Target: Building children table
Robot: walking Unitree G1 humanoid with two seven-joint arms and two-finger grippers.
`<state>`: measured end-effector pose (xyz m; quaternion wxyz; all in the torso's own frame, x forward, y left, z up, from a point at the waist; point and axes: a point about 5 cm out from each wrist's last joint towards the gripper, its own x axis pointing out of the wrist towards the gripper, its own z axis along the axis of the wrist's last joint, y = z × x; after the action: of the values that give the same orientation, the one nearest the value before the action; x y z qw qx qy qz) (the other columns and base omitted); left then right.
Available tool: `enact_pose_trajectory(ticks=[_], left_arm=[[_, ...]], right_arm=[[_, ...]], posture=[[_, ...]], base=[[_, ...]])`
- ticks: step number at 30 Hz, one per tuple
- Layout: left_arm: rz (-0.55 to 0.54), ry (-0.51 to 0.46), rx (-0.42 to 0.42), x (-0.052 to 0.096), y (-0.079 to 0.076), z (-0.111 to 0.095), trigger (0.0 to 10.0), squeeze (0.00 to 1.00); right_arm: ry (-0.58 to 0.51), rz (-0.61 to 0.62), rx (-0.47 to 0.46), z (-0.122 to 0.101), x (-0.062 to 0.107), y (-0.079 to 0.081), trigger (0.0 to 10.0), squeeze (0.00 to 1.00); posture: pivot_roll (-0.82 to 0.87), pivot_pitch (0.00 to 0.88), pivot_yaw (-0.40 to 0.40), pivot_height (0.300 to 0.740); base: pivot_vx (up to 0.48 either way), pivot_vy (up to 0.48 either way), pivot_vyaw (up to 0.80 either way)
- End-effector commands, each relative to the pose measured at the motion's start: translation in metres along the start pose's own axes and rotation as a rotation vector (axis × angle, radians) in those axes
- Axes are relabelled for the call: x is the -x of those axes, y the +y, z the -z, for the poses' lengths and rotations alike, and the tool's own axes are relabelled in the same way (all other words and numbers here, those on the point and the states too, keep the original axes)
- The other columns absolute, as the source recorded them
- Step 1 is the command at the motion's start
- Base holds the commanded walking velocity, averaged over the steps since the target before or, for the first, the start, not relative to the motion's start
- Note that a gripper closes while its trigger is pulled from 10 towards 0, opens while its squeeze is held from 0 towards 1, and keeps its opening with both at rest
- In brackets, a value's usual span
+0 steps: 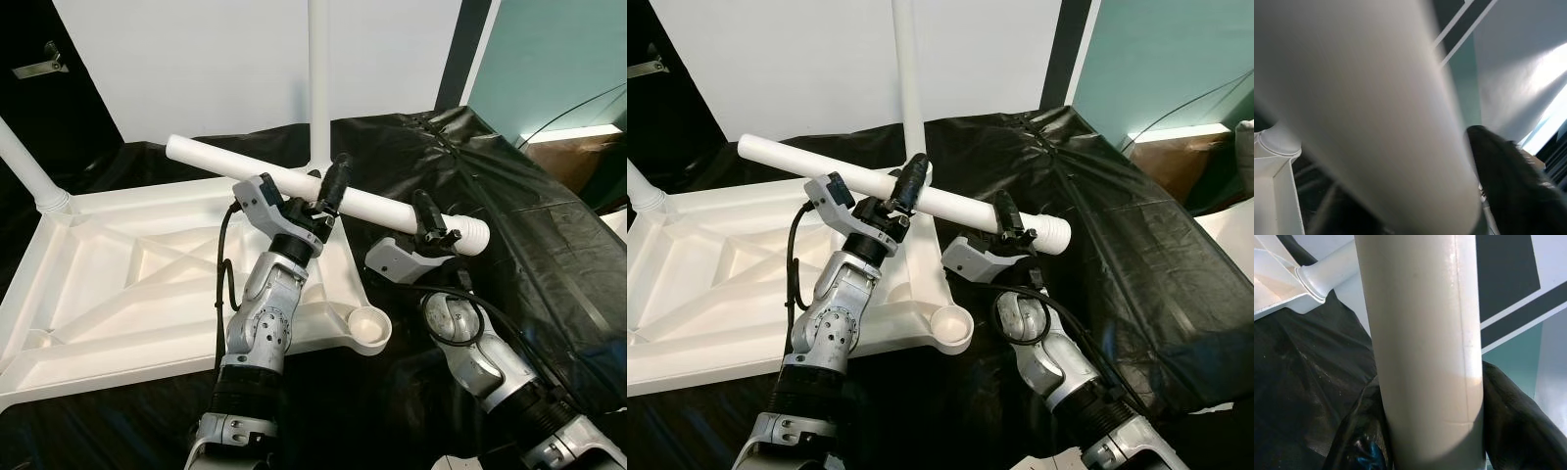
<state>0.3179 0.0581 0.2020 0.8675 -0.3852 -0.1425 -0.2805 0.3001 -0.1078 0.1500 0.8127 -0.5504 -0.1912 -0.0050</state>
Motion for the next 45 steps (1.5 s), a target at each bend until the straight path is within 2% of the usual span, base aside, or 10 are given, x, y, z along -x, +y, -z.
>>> enact_pose_trajectory(ticks=[1, 10, 13, 18, 19, 29, 31, 43, 44, 45], left_arm=[[0.128, -0.033, 0.008, -0.008, -0.02, -0.004, 0.0, 0.0], [0.149, -0.043, 0.012, -0.009, -0.022, -0.005, 0.0, 0.0], [0.168, -0.035, -0.001, -0.007, -0.024, -0.003, 0.0, 0.0], [0.18, -0.03, -0.006, -0.006, -0.026, -0.002, 0.0, 0.0], [0.187, -0.027, -0.004, -0.006, -0.027, -0.001, 0.0, 0.0], [0.201, -0.022, 0.004, -0.005, -0.029, 0.0, 0.0, 0.0], [0.198, -0.022, 0.002, -0.006, -0.029, 0.0, 0.0, 0.0], [0.189, -0.027, -0.01, -0.004, -0.029, -0.001, 0.0, 0.0], [0.194, -0.027, 0.004, -0.004, -0.029, -0.002, 4.7, 1.0], [0.194, -0.027, 0.004, -0.004, -0.029, -0.002, 4.7, 1.0]], right_arm=[[-0.019, -0.095, 0.031, -0.002, 0.01, 0.019, 10.0, 0.0], [-0.025, -0.091, -0.008, -0.007, 0.008, 0.018, 10.0, 0.0], [-0.057, -0.114, -0.164, -0.021, 0.003, 0.008, 10.0, 1.0], [-0.055, -0.142, -0.277, -0.03, -0.002, -0.001, 10.0, 1.0], [0.031, -0.161, -0.458, -0.03, -0.012, -0.013, 10.0, 0.0], [0.197, -0.387, -0.759, -0.006, -0.022, -0.021, 10.0, 0.0], [0.194, -0.496, -0.795, -0.001, -0.021, -0.022, 0.0, 0.0], [0.197, -0.541, -0.828, -0.001, -0.021, -0.025, 0.0, 0.0], [0.203, -0.526, -0.818, -0.001, -0.023, -0.025, 0.0, 0.0], [0.203, -0.526, -0.818, -0.001, -0.023, -0.025, 0.0, 0.0]], posture=[[-0.1, 0.023, 0.038, 0.74], [-0.1, 0.019, 0.037, 0.74], [-0.1, 0.02, 0.037, 0.74], [-0.1, 0.022, 0.036, 0.74], [-0.1, 0.024, 0.035, 0.74], [-0.11, 0.026, 0.034, 0.74], [-0.1, 0.026, 0.032, 0.74], [-0.09, 0.023, 0.034, 0.74], [-0.09, 0.022, 0.036, 0.74], [-0.09, 0.022, 0.036, 0.74]], base=[[0.0, 0.0, 0.0], [0.0, 0.0, 0.0], [0.0, 0.0, 0.0], [0.0, 0.0, 0.0], [0.0, 0.0, 0.0], [0.0, 0.0, 0.0], [0.0, 0.0, 0.0], [0.0, 0.0, 0.0], [0.0, 0.0, 0.0], [0.0, 0.0, 0.0]])
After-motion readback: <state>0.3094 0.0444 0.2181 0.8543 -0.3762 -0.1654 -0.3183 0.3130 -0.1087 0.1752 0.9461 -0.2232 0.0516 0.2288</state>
